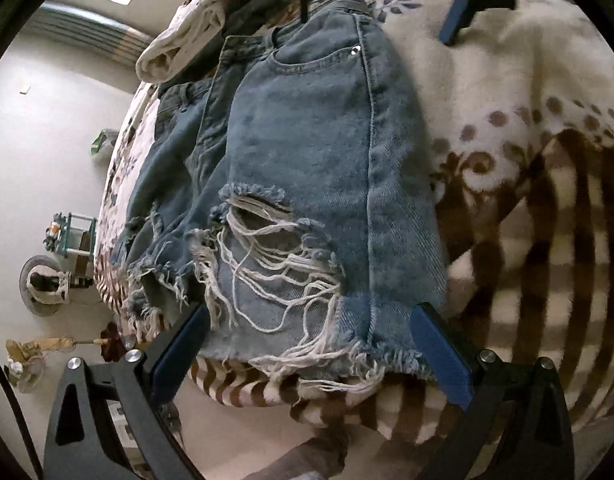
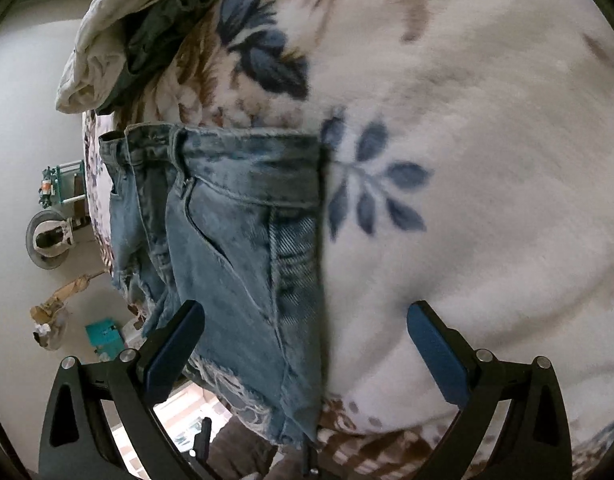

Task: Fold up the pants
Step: 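Grasp the shorts' waistband with the right gripper while the left gripper grasps a frayed leg hem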

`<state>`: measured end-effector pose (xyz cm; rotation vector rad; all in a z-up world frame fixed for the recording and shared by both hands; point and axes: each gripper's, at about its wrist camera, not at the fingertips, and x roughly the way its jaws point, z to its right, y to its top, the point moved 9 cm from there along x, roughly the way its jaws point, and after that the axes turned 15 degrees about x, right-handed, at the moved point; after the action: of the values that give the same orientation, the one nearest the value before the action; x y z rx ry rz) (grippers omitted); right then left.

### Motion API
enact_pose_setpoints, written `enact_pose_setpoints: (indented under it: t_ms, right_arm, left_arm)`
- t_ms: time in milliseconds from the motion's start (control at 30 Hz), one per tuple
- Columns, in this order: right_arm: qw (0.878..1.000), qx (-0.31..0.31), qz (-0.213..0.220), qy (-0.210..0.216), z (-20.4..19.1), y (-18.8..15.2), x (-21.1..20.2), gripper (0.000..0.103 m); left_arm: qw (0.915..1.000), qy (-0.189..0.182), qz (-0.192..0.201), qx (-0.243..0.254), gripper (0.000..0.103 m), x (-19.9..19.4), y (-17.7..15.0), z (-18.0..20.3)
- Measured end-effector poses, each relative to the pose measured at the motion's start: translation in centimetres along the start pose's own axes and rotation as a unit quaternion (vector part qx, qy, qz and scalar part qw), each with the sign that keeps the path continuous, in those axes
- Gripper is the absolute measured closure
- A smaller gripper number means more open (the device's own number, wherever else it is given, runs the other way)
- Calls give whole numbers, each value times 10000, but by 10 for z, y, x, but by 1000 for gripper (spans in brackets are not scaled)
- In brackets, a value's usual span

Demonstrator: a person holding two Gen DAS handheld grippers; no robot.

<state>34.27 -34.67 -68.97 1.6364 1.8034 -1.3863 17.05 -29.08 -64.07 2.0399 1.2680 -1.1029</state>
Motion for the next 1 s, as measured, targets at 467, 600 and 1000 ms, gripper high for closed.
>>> enact_pose_setpoints:
  t_ms: [467, 600, 1000]
  right_arm:
    - [9994, 128, 138, 286, -1, 18, 8, 11]
    - [9994, 7, 259, 211, 2, 18, 5, 56]
    - [9978, -11, 554, 366, -17, 9, -27, 85]
  left_arm:
    - [9979, -578, 155, 236, 52, 9, -8, 24]
    - [9948, -906, 367, 282, 80, -1, -5, 25]
    - [9893, -1248, 754, -101, 96, -48, -4, -38]
